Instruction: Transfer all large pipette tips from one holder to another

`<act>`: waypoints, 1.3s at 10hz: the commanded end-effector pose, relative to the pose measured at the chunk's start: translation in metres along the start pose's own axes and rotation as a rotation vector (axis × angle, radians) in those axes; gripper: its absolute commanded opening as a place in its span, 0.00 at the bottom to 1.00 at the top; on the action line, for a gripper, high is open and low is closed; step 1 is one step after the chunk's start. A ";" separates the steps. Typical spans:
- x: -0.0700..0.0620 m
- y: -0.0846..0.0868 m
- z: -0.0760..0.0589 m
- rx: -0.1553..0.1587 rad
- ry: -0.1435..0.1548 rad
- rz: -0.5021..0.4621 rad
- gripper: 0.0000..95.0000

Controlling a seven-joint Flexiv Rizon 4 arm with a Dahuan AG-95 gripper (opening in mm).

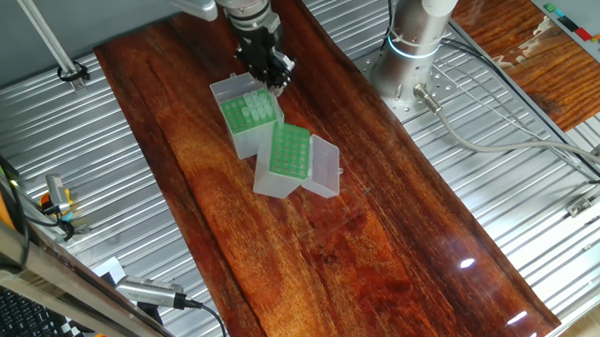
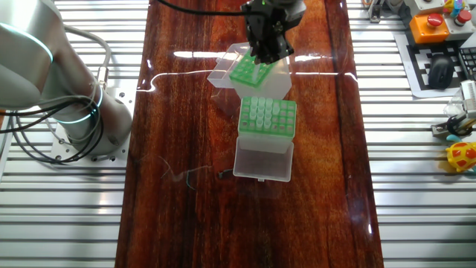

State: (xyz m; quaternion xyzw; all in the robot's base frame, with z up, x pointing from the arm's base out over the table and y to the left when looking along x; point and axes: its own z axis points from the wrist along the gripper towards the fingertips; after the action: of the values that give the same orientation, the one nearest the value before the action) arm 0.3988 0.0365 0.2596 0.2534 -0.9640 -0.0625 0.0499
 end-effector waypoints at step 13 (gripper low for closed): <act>-0.005 0.006 -0.048 -0.007 0.044 -0.022 0.00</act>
State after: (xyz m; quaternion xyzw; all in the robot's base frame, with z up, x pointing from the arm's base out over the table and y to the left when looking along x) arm 0.4051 0.0392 0.3089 0.2665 -0.9593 -0.0603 0.0716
